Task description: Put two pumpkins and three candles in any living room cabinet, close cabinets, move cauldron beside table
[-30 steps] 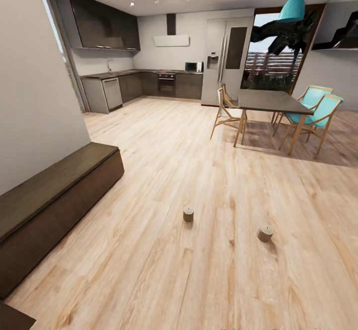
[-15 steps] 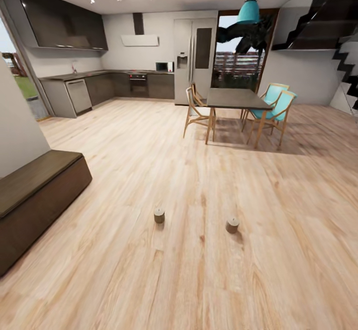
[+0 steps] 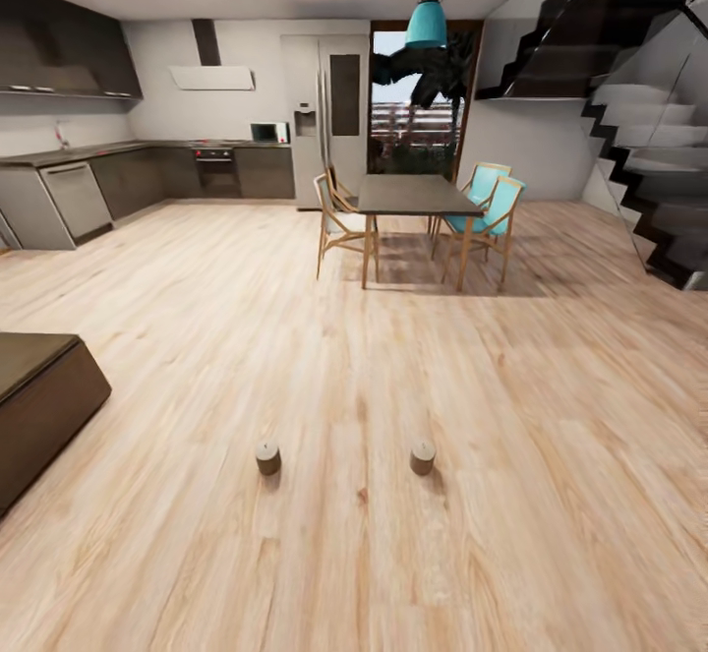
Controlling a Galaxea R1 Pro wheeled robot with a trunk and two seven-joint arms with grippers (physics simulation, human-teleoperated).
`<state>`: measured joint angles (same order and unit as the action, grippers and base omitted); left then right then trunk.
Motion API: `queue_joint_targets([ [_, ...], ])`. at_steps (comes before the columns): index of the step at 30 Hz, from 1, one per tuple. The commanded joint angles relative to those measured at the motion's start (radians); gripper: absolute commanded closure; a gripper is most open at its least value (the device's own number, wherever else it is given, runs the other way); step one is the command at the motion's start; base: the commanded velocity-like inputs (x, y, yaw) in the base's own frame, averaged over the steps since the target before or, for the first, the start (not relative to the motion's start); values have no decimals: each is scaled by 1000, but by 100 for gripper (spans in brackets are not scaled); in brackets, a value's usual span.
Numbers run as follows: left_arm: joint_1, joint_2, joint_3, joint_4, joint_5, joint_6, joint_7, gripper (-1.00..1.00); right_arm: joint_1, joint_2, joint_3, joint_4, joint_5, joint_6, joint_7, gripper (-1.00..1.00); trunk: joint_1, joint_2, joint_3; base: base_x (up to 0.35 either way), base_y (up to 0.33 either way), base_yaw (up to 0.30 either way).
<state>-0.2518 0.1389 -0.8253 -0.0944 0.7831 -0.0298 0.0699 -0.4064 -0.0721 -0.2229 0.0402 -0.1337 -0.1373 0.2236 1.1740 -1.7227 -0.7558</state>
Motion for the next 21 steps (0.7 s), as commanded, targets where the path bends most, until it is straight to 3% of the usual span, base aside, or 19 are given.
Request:
queue_joint_targets([
  [1, 0, 1, -9, -2, 7, -2, 5, -100, -2, 0, -1, 4, -11, -5, 7, -100, 1, 0, -1, 343, 0, -289],
  [5, 0, 1, -9, -2, 7, -1, 5, -100, -2, 0, -1, 4, -11, -5, 7, -100, 1, 0, -1, 343, 0, -195],
  [15, 2, 1, -8, -2, 7, -2, 7, -100, -2, 0, -1, 5, -9, -5, 5, -100, 1, 0, -1, 325, 0, -14],
  [21, 2, 1, -7, -1, 8, -2, 8, -100, -2, 0, 0, 5, -9, -5, 5, -100, 1, 0, -1, 165, 0, -65],
])
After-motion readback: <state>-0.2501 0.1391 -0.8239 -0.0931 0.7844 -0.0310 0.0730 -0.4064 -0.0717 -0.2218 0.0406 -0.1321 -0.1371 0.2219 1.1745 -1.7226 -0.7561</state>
